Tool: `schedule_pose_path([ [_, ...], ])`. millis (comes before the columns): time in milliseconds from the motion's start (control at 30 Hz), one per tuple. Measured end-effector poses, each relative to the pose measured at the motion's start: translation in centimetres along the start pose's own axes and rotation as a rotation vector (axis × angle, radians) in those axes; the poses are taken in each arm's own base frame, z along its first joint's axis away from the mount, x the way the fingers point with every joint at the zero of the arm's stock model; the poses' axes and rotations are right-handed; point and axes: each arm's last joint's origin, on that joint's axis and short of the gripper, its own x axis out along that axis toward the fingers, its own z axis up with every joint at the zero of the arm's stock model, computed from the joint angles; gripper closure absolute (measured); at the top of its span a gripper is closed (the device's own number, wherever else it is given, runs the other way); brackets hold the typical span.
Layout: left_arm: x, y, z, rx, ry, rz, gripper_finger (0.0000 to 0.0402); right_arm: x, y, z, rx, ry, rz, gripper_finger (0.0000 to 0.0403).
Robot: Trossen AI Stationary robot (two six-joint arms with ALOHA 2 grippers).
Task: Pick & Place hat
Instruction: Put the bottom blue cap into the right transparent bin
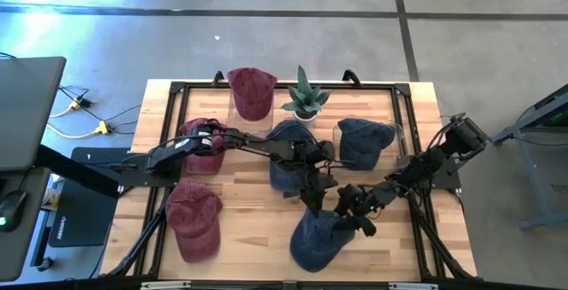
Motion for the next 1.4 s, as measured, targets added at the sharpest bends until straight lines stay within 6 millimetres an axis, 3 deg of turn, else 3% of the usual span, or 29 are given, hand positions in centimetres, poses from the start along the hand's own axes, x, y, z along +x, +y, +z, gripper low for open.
schedule_pose_path([
  [233,-0.3,0.3,-0.1,-0.026,0.011,0.091,0.0288,1.0,1.0,0.8,-0.007,-0.020,0.046,0.0206],
  [400,-2.4,0.9,-0.6,-0.087,0.010,0.112,0.0274,1.0,0.8,0.5,-0.009,0.033,0.049,0.0221],
  [500,-3.4,1.1,-0.6,-0.091,-0.005,0.100,0.0277,1.0,0.8,0.5,-0.009,0.029,0.046,0.0260],
  [733,-3.6,0.3,-0.1,-0.161,0.001,0.055,0.0290,1.0,1.0,0.5,-0.004,0.081,0.103,0.0391],
  [867,-4.7,-3.0,2.2,-0.118,0.045,0.053,0.0298,0.4,2.1,1.5,0.035,0.106,0.206,0.0380],
  [1100,-6.8,-12.4,7.0,-0.048,0.298,0.268,0.0311,-1.7,4.4,5.6,0.025,0.179,0.250,0.0393],
  [1233,-7.1,-17.2,8.8,-0.054,0.417,0.361,0.0312,-3.4,6.2,8.7,-0.016,0.385,0.023,0.0398],
  [1400,-6.7,-21.3,9.8,-0.085,0.508,0.452,0.0312,-6.6,9.9,13.5,-0.112,0.496,-0.287,0.0397],
])
